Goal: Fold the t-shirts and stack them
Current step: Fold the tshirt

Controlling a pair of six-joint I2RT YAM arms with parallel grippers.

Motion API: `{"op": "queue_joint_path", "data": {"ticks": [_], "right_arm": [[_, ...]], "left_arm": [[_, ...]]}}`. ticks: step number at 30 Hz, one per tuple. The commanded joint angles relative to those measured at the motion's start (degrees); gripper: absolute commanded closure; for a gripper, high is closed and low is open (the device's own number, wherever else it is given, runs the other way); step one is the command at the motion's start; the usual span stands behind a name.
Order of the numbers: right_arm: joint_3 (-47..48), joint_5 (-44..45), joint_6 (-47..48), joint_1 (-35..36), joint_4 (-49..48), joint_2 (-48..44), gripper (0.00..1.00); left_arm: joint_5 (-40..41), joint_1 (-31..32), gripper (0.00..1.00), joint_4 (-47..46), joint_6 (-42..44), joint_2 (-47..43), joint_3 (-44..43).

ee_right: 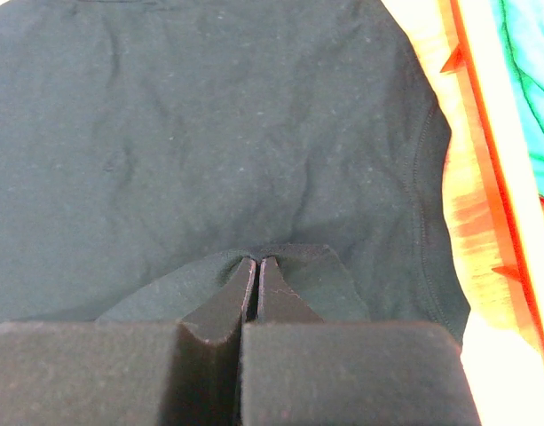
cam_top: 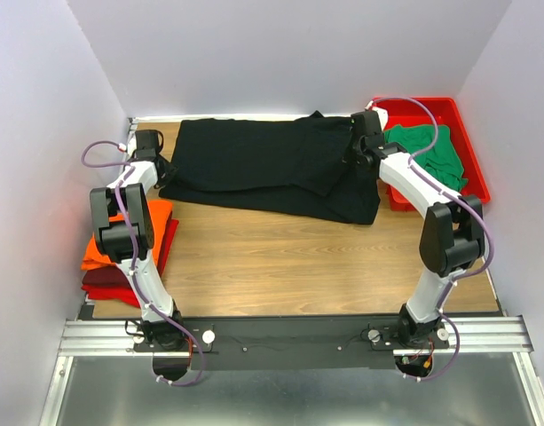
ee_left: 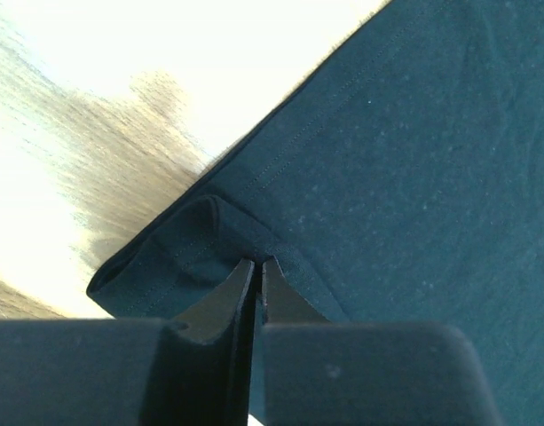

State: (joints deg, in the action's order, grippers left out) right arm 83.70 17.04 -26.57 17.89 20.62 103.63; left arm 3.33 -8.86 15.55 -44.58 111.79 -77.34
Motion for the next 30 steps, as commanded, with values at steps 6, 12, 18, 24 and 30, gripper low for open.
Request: {"op": "queue_joint_path", "data": {"ticks": [6,12,18,24,30], "right_arm": [[1.1,-1.5,-0.4,-1.3,-1.5,3.5,1.0],[3.2,-1.9,-0.2,-1.9,-2.0,5.7,1.0],[6.2,-2.5,0.5,-2.6,-2.4,9.0,1.0],[9.0,-3.9,0.6,-2.9,-2.4,11.1,1.0],[10.3,-4.4,0.6,-2.9,-2.4,12.6,1.0]], "left_arm": [[-1.0,0.2,0.79,-0.9,1.1,0.9,-2.5],[-1.9,0.1,0.67,-2.3,1.4,1.8,-3.6],[-5.2,-0.3,0.52,-4.4,2.7,1.9,-4.7],[-5.4,0.0,0.49,-4.8,2.0,-1.2,-1.5],[-0.4,1.0,0.51,-4.7,-1.6,-5.6,5.1]]}}
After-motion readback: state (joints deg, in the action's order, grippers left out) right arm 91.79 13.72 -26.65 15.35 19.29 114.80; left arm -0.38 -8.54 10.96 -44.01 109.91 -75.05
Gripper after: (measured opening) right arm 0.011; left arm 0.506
